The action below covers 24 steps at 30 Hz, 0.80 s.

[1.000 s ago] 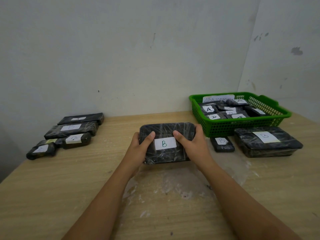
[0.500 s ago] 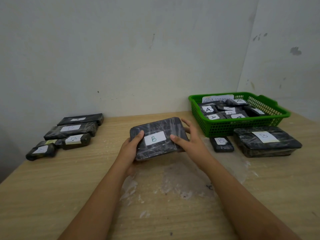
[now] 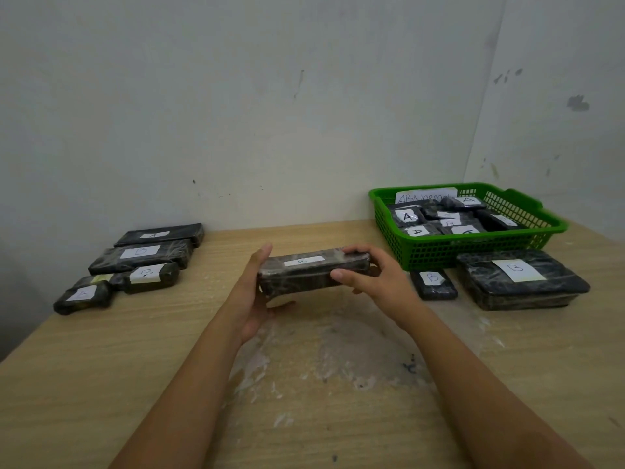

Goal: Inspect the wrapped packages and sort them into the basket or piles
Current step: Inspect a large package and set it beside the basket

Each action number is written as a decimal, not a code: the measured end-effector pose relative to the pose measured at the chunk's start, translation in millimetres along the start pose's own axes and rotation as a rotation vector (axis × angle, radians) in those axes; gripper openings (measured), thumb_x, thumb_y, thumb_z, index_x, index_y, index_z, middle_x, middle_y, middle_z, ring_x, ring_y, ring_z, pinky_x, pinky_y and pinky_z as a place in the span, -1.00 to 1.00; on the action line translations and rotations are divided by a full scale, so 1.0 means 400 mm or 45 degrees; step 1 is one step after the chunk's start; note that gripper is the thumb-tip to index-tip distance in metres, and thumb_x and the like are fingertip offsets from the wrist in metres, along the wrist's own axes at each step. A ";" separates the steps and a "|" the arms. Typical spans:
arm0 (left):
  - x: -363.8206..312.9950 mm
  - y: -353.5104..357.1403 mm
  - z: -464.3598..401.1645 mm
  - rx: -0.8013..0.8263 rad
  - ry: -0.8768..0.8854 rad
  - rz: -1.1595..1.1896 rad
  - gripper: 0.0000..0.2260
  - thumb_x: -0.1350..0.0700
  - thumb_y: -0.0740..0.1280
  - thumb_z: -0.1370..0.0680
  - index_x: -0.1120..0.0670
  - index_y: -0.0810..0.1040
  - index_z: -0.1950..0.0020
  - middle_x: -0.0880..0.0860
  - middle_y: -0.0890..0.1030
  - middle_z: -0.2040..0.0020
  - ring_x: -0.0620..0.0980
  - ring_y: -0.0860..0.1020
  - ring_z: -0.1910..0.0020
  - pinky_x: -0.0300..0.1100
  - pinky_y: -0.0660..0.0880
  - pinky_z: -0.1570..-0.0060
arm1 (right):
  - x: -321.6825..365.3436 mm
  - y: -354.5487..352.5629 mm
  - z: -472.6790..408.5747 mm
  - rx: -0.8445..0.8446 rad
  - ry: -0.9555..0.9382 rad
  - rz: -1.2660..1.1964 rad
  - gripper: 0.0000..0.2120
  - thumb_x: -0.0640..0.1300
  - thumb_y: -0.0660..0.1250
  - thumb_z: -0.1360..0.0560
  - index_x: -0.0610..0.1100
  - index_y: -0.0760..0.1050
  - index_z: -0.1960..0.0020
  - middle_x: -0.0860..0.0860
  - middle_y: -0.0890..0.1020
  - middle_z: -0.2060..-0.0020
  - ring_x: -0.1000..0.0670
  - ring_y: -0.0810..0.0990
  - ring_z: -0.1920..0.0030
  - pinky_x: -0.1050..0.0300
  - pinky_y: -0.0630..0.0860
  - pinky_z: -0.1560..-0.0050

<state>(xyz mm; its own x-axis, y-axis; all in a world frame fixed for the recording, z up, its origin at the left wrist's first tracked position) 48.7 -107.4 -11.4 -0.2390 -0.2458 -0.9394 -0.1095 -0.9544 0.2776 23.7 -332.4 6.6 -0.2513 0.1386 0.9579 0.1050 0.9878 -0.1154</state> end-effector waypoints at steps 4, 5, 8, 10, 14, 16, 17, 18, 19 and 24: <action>-0.014 0.008 0.002 0.052 0.155 -0.122 0.15 -0.51 0.55 -0.07 -0.02 0.32 -0.54 0.05 0.49 -0.41 0.01 0.56 -0.28 -0.07 0.57 -0.14 | 0.000 -0.007 0.004 -0.042 0.066 0.026 -0.41 0.32 0.53 -0.22 0.05 0.58 -0.14 0.04 0.68 0.02 -0.02 0.69 0.03 0.03 0.65 0.07; -0.015 0.012 -0.001 0.071 0.197 -0.159 0.16 -0.44 0.58 -0.10 -0.02 0.28 -0.59 0.06 0.49 -0.42 -0.01 0.58 -0.26 -0.11 0.58 -0.11 | -0.001 -0.006 0.005 -0.048 0.082 0.037 -0.40 0.36 0.51 -0.22 0.05 0.57 -0.13 0.05 0.69 0.04 -0.02 0.69 0.02 0.01 0.65 0.04; -0.020 0.012 -0.007 0.065 0.268 -0.165 -0.22 -0.25 0.53 -0.25 -0.03 0.48 -0.42 0.10 0.60 -0.30 -0.05 0.67 -0.10 -0.07 0.60 -0.08 | -0.005 -0.003 0.001 -0.061 0.085 0.078 -0.38 0.51 0.46 -0.23 0.16 0.54 -0.12 0.05 0.66 -0.02 0.00 0.66 -0.03 -0.04 0.62 -0.05; -0.017 0.007 -0.011 0.072 0.256 -0.157 -0.22 -0.32 0.49 -0.25 0.09 0.57 -0.35 0.15 0.64 -0.24 0.04 0.64 -0.13 0.04 0.57 -0.14 | -0.003 -0.003 -0.001 -0.067 0.093 0.030 -0.44 0.51 0.38 -0.26 0.21 0.54 -0.11 -0.01 0.62 -0.11 0.02 0.63 -0.10 -0.07 0.61 -0.10; -0.006 0.008 -0.013 0.105 0.210 -0.154 -0.18 -0.36 0.45 -0.27 0.19 0.57 -0.34 0.15 0.68 -0.14 0.09 0.63 -0.11 0.08 0.57 -0.18 | -0.005 0.007 0.002 0.006 0.166 -0.152 -0.65 0.33 0.36 -0.48 0.15 0.53 -0.13 0.06 0.63 -0.12 0.09 0.60 -0.14 -0.15 0.59 -0.18; -0.006 0.012 -0.014 0.100 0.218 -0.139 -0.22 -0.36 0.45 -0.27 0.16 0.59 -0.30 0.15 0.68 -0.15 0.09 0.63 -0.12 0.07 0.57 -0.18 | -0.013 0.014 -0.001 0.017 0.194 -0.245 -0.58 0.27 0.41 -0.48 -0.01 0.53 -0.16 0.09 0.66 0.02 0.01 0.64 -0.08 -0.09 0.62 -0.08; -0.007 0.010 -0.014 0.096 0.221 -0.114 -0.27 -0.35 0.46 -0.27 0.12 0.59 -0.26 0.16 0.67 -0.16 0.09 0.63 -0.13 0.09 0.57 -0.19 | -0.015 0.013 -0.005 -0.003 0.187 -0.275 -0.55 0.24 0.42 -0.44 -0.07 0.52 -0.15 0.08 0.65 0.09 -0.01 0.65 -0.06 -0.04 0.64 -0.02; -0.006 0.008 -0.015 0.095 0.219 -0.068 -0.32 -0.33 0.48 -0.27 0.08 0.59 -0.22 0.17 0.65 -0.18 0.09 0.63 -0.13 0.11 0.57 -0.21 | -0.014 0.008 -0.008 -0.033 0.173 -0.300 -0.54 0.22 0.43 -0.42 -0.10 0.52 -0.13 0.08 0.65 0.14 -0.02 0.65 -0.04 0.01 0.65 0.03; -0.006 0.005 -0.018 0.101 0.218 -0.027 -0.36 -0.30 0.50 -0.27 0.07 0.58 -0.20 0.16 0.62 -0.19 0.09 0.63 -0.12 0.13 0.57 -0.23 | -0.013 0.003 -0.010 -0.064 0.156 -0.320 -0.53 0.20 0.45 -0.40 -0.12 0.52 -0.11 0.08 0.64 0.18 -0.03 0.65 -0.01 0.04 0.64 0.06; 0.005 0.017 -0.021 0.173 0.197 -0.094 -0.24 -0.22 0.53 -0.28 0.17 0.52 -0.36 0.11 0.62 -0.17 0.07 0.61 -0.14 0.13 0.53 -0.29 | -0.013 -0.008 -0.014 -0.124 0.119 -0.348 -0.54 0.13 0.51 -0.41 -0.13 0.51 -0.14 0.06 0.65 0.20 -0.01 0.65 0.04 0.01 0.64 0.06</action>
<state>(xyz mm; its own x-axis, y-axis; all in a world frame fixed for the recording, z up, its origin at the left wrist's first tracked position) 55.4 -116.0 -13.1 -0.0758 -0.2090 -0.9750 -0.2528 -0.9418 0.2216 30.0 -336.5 3.6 -0.1940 -0.1433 0.9705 0.1382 0.9754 0.1717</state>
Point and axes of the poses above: each hand's wrist, its own z-axis away from the middle knuckle, its own y-axis out of the palm, x = y × z, the point moved 7 cm from there along -z, towards the middle knuckle
